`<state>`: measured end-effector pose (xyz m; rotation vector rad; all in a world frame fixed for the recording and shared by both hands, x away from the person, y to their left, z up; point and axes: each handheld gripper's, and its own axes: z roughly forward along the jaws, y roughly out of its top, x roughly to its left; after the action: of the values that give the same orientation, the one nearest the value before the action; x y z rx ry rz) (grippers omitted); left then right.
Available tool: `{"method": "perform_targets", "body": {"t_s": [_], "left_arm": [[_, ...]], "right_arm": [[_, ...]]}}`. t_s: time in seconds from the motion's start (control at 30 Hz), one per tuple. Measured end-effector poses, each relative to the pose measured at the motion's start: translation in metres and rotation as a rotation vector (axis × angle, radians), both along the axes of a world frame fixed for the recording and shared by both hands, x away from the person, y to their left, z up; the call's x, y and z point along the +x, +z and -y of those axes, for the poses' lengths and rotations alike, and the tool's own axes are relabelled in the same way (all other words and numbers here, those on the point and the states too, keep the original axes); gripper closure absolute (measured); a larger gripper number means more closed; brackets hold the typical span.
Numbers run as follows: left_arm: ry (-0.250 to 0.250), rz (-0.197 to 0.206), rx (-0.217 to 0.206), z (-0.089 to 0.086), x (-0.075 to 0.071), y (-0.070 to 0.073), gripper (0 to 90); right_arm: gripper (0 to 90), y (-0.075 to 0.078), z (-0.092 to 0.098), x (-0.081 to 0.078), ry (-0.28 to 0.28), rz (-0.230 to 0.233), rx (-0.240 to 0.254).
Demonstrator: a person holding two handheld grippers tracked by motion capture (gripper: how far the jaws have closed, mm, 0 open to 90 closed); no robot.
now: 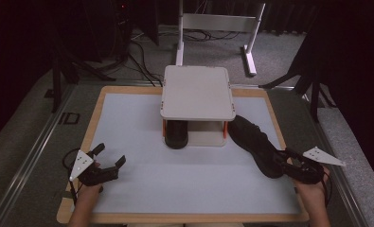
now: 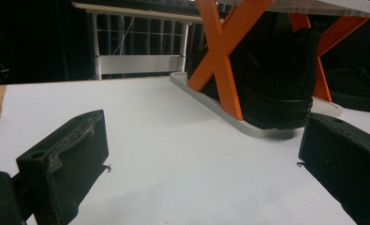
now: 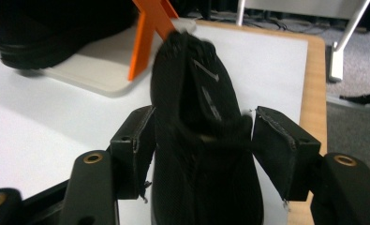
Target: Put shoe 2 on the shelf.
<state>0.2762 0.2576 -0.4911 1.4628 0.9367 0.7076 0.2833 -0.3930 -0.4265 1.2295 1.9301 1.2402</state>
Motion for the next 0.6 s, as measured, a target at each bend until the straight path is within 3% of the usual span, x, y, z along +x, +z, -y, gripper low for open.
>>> {"method": "perform_targets", "body": {"t_s": [0.1, 0.33, 0.6], "left_arm": [[0.0, 0.0, 0.001, 0.0, 0.0, 0.0, 2.1], [0.002, -0.001, 0.002, 0.0, 0.0, 0.0, 2.1], [0.004, 0.001, -0.001, 0.0, 0.0, 0.0, 2.1]], "right_arm": [[41.0, -0.009, 0.001, 0.002, -0.009, -0.003, 0.019], [44.2, -0.024, -0.003, 0.005, -0.016, -0.019, 0.008], [51.2, -0.029, -0.006, 0.005, -0.047, -0.002, 0.012]]}}
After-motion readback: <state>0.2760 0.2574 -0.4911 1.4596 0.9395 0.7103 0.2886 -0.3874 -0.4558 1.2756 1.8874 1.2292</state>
